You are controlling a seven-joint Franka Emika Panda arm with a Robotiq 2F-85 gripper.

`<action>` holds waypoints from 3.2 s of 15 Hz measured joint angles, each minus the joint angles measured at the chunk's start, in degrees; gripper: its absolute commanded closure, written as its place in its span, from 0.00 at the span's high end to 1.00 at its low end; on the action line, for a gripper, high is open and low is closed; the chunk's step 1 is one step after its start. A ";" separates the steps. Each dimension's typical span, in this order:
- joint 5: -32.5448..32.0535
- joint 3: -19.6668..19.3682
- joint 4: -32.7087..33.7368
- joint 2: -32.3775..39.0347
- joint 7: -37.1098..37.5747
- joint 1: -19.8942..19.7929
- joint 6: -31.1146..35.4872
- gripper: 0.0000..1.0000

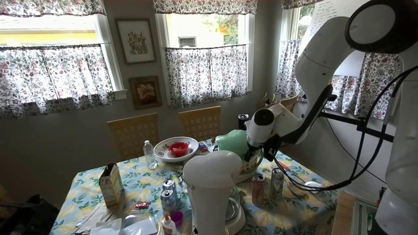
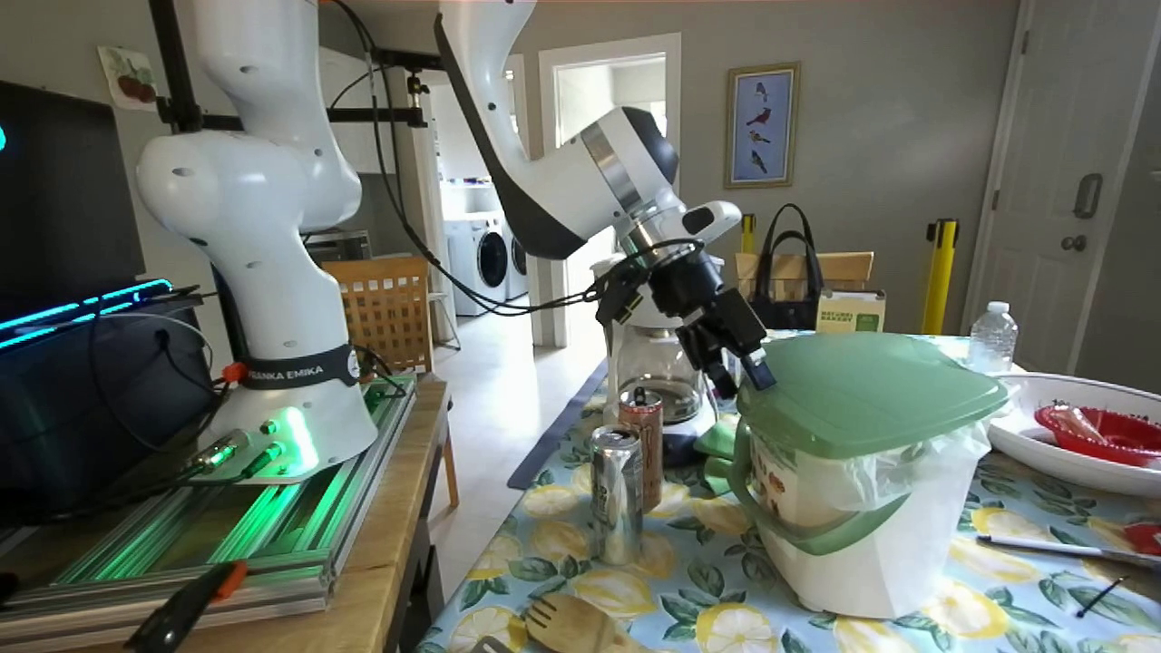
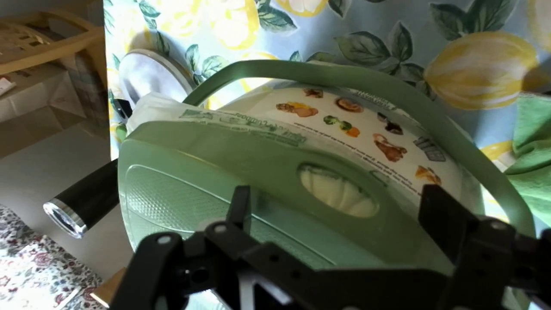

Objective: Throw the orange can into the bin, then close the bin

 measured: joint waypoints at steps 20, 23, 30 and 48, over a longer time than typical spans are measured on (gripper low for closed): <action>-6.65 1.28 0.42 -0.60 8.93 0.74 -0.54 1.00; -7.75 1.32 0.43 -1.34 9.89 0.82 -0.54 1.00; -8.24 1.34 0.42 -4.91 10.58 0.89 -0.44 1.00; -8.21 0.23 2.84 -12.85 12.76 0.43 -0.36 1.00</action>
